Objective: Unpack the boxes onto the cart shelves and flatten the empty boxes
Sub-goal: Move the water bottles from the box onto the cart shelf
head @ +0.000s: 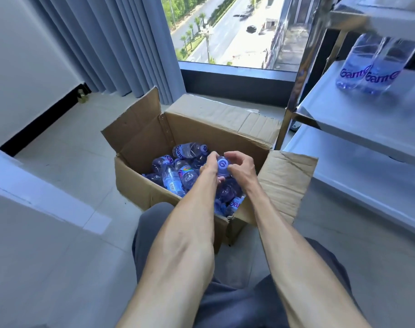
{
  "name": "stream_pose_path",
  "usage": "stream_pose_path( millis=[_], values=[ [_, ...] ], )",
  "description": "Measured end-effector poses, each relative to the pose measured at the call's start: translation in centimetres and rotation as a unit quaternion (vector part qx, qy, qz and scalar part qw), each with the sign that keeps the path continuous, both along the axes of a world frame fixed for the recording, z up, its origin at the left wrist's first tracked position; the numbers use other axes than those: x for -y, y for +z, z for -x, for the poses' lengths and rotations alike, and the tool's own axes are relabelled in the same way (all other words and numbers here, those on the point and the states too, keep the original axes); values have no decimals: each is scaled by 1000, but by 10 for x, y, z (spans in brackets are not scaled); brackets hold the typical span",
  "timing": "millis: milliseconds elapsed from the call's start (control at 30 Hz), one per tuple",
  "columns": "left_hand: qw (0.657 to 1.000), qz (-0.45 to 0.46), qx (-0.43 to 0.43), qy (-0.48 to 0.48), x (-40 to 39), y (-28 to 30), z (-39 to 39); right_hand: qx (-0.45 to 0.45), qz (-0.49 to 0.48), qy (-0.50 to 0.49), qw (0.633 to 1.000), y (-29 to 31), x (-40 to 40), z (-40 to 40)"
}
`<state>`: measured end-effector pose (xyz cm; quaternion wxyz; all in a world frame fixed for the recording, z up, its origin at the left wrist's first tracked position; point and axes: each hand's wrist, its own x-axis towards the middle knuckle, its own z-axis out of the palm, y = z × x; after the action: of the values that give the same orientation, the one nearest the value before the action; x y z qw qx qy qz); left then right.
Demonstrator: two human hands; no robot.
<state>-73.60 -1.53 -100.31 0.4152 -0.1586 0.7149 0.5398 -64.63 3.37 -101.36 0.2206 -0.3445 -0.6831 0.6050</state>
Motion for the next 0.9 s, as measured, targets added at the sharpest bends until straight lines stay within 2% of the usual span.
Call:
stream_pose_path(
  millis=[167,233,333,467,567,633,733,800,867,900],
  values=[
    [999,-42,-3,-4,-11,37,-32,-39,-91,95,991,43,-4,-40],
    [997,-73,-16,-3,-13,51,-47,-62,-117,51,990,61,1,-55],
    [986,-152,-38,59,-6,70,-69,-99,-127,-47,986,89,10,-82],
    [965,-138,-161,155,19,86,-109,-175,-148,-94,969,122,26,-132],
    [960,-154,-176,153,44,85,-144,-259,-120,-141,948,135,39,-174],
    [969,-188,-119,109,61,80,-174,-309,-37,-168,935,134,49,-196],
    [941,-332,54,-21,78,67,-219,-368,79,-180,909,133,58,-219],
    [934,-301,92,-168,91,52,-238,-341,78,-167,922,134,55,-233],
    [913,-250,87,-309,100,46,-245,-310,63,-156,936,134,50,-249],
    [905,-241,76,-341,101,45,-244,-315,77,-154,933,133,46,-256]
  ],
)
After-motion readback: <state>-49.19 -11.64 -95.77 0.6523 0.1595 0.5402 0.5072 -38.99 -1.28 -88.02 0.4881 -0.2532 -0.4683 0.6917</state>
